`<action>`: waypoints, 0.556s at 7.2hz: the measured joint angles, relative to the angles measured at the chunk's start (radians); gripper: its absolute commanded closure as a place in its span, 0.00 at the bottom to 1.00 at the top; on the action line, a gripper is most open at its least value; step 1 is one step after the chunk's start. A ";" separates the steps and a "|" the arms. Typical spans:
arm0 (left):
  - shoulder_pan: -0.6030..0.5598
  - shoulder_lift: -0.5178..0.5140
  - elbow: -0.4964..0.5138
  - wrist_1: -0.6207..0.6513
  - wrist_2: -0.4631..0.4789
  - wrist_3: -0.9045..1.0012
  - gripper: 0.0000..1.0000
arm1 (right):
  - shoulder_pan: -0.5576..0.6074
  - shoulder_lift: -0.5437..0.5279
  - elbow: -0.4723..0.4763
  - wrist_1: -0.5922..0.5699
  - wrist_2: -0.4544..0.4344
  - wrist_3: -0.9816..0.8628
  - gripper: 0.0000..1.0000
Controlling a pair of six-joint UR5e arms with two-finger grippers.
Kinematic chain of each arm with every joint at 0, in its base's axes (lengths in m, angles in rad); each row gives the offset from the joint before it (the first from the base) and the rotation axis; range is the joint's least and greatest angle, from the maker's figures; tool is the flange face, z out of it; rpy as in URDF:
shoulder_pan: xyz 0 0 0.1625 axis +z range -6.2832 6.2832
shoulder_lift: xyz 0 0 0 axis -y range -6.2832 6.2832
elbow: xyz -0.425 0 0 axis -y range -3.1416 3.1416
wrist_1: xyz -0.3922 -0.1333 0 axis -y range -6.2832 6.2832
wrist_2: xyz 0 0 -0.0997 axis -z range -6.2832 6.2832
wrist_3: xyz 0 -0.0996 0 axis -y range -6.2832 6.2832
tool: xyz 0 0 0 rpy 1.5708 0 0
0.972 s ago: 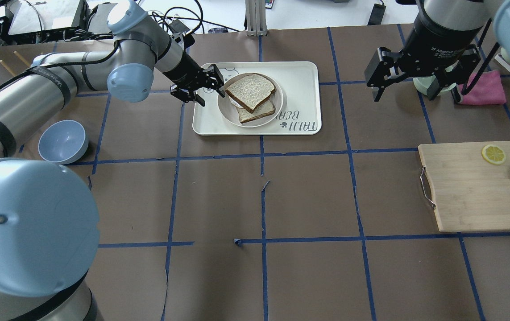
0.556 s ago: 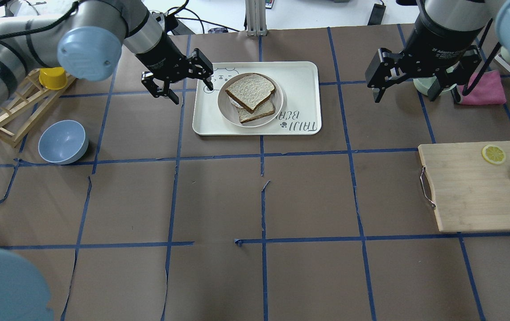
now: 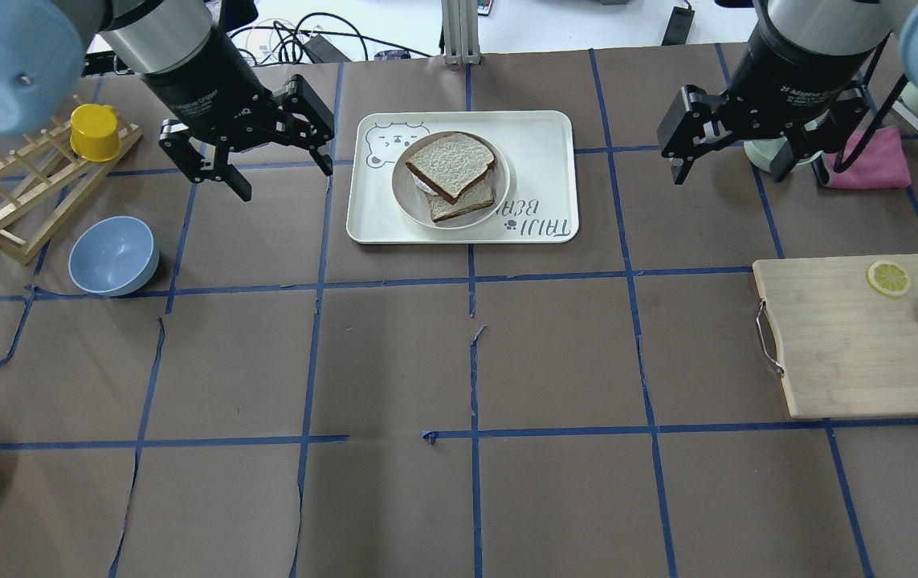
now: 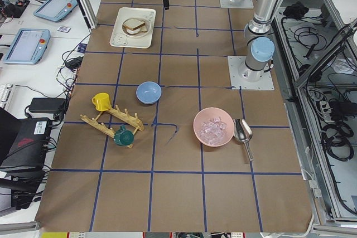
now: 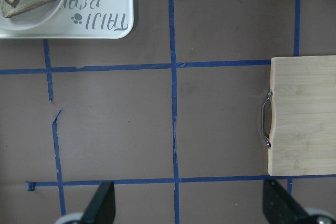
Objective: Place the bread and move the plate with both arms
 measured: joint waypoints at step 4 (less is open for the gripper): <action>0.001 0.086 -0.072 0.038 0.139 0.084 0.00 | 0.001 -0.002 0.000 0.022 0.003 0.001 0.00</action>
